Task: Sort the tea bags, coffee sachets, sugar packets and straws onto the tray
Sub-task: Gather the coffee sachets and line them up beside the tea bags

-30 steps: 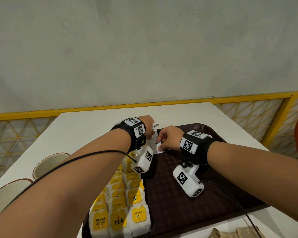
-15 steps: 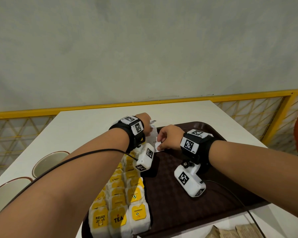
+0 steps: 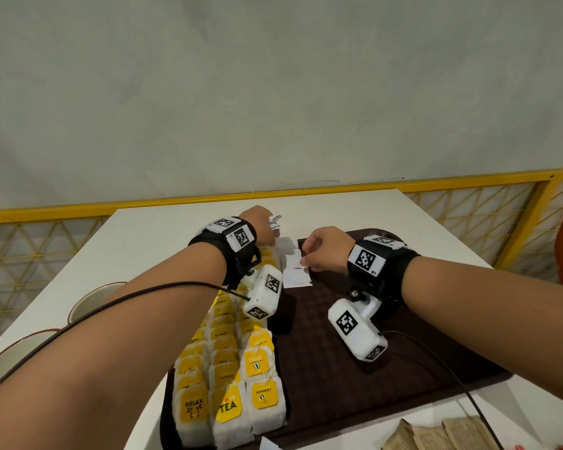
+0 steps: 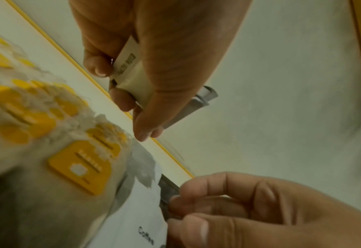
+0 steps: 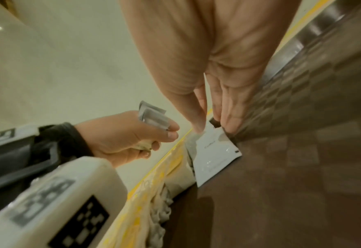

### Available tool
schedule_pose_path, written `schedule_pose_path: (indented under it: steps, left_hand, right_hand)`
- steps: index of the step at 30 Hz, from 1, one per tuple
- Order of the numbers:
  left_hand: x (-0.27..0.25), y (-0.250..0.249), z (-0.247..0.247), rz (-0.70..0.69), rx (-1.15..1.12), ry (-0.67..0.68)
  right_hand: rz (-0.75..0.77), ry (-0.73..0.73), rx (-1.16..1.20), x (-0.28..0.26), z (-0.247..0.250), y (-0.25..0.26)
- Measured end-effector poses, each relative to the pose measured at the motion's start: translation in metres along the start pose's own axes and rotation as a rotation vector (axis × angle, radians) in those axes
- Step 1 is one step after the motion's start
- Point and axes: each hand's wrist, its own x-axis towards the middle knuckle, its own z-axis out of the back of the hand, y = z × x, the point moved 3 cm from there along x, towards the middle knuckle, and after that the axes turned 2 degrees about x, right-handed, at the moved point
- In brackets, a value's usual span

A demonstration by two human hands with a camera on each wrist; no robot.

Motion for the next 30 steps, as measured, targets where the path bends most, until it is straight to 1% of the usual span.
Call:
schedule_pose_path:
  steps: [3, 8, 15, 21, 23, 25, 26, 28, 29, 30]
  left_hand:
    - [-0.007, 0.010, 0.000, 0.025, -0.071, -0.028]
    - [-0.018, 0.018, 0.001, 0.059, -0.148, -0.055]
    - [-0.028, 0.020, 0.006, 0.061, -0.244, -0.068]
    - [-0.037, 0.015, 0.003, 0.056, -0.398, -0.060]
    - [-0.045, 0.011, 0.005, 0.057, -0.551, -0.083]
    - [-0.053, 0.009, 0.005, 0.084, -0.839, -0.108]
    - [-0.058, 0.007, 0.005, 0.107, -1.008, -0.097]
    - [-0.068, 0.001, 0.005, 0.130, -1.329, -0.035]
    - [-0.071, -0.002, 0.005, 0.125, -1.430, -0.015]
    - [-0.072, -0.005, 0.005, 0.107, -1.463, -0.005]
  right_hand:
    - [-0.036, 0.005, -0.038, 0.006, -0.006, -0.001]
    - [-0.017, -0.018, -0.137, 0.006, -0.009, 0.003]
    - [-0.050, -0.043, -0.118, 0.015, -0.011, 0.001]
    - [-0.055, -0.024, -0.094, 0.020, -0.013, 0.002]
    - [-0.073, -0.054, -0.067, 0.019, -0.009, 0.000]
    - [-0.074, -0.098, -0.037, 0.015, -0.002, 0.000]
    - [-0.051, -0.127, 0.000, 0.011, 0.001, 0.001]
    - [0.033, -0.165, 0.190, 0.001, 0.004, 0.010]
    - [0.080, -0.150, 0.333, -0.007, 0.004, 0.018]
    - [0.124, -0.111, 0.468, -0.015, 0.002, 0.025]
